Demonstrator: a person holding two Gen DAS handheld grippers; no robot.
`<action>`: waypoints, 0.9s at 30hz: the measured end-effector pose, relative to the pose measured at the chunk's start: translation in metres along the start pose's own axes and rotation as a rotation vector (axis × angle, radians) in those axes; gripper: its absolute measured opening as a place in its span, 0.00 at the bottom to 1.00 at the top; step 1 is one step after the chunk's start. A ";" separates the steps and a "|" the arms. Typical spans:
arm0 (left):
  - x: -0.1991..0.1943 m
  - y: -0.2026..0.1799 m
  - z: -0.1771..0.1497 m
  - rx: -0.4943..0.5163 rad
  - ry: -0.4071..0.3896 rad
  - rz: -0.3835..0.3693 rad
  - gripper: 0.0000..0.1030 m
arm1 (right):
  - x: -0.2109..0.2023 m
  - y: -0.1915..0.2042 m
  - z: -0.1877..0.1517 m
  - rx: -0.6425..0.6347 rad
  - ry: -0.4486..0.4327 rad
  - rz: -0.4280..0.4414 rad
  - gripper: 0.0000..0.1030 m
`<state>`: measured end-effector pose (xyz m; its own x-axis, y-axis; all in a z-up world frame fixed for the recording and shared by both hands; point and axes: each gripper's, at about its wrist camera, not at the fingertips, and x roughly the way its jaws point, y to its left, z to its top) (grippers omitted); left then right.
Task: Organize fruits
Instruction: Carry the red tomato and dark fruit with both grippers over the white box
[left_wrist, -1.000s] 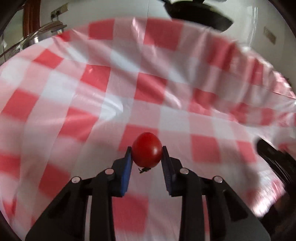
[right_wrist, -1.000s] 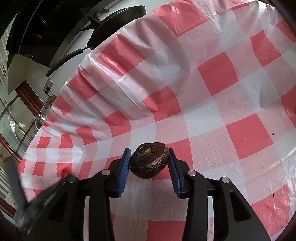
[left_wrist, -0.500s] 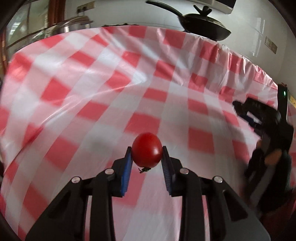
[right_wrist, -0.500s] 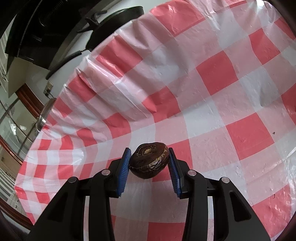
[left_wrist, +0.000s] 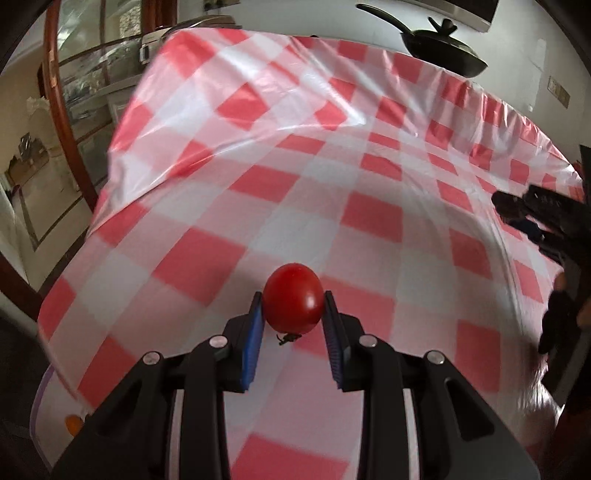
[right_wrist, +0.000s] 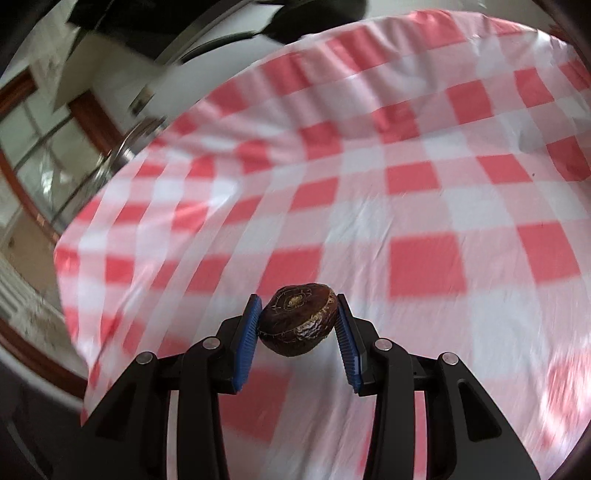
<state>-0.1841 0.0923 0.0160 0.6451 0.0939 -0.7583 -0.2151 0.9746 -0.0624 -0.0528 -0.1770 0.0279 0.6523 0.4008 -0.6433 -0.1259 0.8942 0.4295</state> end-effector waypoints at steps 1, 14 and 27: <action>-0.003 0.004 -0.004 -0.003 -0.002 0.002 0.30 | -0.005 0.007 -0.009 -0.016 0.002 0.007 0.39; -0.042 0.037 -0.041 0.018 -0.060 0.038 0.30 | -0.042 0.094 -0.094 -0.271 0.076 0.064 0.39; -0.074 0.092 -0.077 -0.042 -0.092 0.112 0.30 | -0.058 0.164 -0.158 -0.510 0.143 0.161 0.39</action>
<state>-0.3079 0.1595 0.0167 0.6796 0.2218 -0.6992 -0.3191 0.9477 -0.0096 -0.2294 -0.0219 0.0357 0.4914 0.5317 -0.6897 -0.5851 0.7882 0.1907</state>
